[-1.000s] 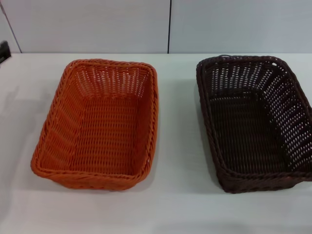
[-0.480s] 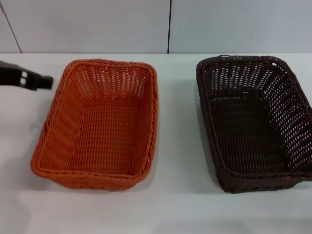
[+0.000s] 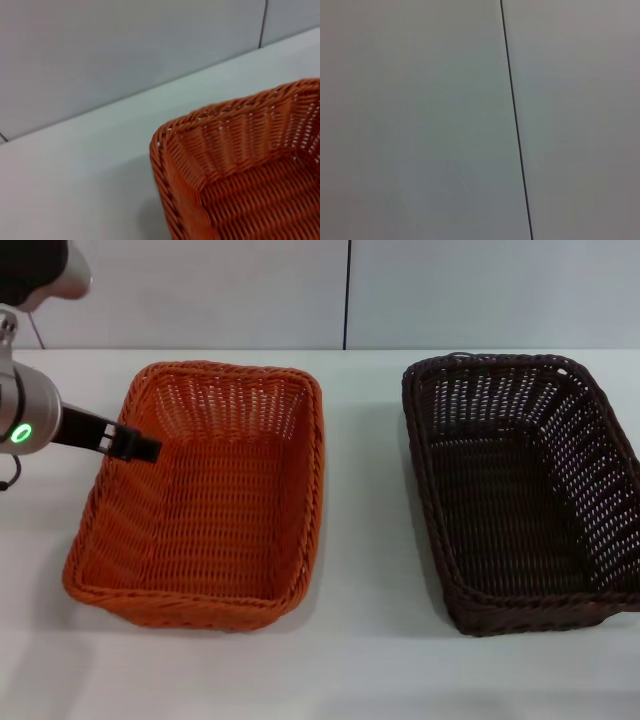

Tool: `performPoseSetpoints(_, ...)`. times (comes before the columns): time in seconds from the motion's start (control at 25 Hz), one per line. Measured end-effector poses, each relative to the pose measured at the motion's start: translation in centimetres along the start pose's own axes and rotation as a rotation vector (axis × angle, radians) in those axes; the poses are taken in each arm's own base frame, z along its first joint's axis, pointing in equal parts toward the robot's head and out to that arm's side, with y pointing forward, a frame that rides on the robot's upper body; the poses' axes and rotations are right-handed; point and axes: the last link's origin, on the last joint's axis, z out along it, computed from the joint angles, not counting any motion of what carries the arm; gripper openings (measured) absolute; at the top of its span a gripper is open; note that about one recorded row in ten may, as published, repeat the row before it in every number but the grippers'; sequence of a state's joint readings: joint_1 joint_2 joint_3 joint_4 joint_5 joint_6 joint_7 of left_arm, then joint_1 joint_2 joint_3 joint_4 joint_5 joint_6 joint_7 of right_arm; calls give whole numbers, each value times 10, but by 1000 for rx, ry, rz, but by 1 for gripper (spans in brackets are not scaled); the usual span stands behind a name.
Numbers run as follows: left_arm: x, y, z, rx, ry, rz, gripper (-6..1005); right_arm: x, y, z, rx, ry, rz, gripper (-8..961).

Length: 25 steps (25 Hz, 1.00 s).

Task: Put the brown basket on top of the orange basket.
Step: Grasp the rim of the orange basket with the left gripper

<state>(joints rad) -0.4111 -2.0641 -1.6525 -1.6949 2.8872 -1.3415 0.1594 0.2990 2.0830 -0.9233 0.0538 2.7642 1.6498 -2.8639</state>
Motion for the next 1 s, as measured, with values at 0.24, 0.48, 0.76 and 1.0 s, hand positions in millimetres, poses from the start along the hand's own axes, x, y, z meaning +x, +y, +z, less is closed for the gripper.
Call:
performPoseSetpoints(0.24,-6,-2,18,-3,-36,-13,782,0,-2,-4,7,5,-2,764)
performPoseSetpoints(0.48,-11,-5,31,-1,-59,-22,783,1,-5,-9,15,14,-7,764)
performPoseSetpoints(0.76,-17,-10,46,4,-81,-42,783,2,-5,-13,10,27,-9,764)
performPoseSetpoints(1.0,-21,-10,58,2,-103,-46,783,3,-4,-17,-7,38,-10,764)
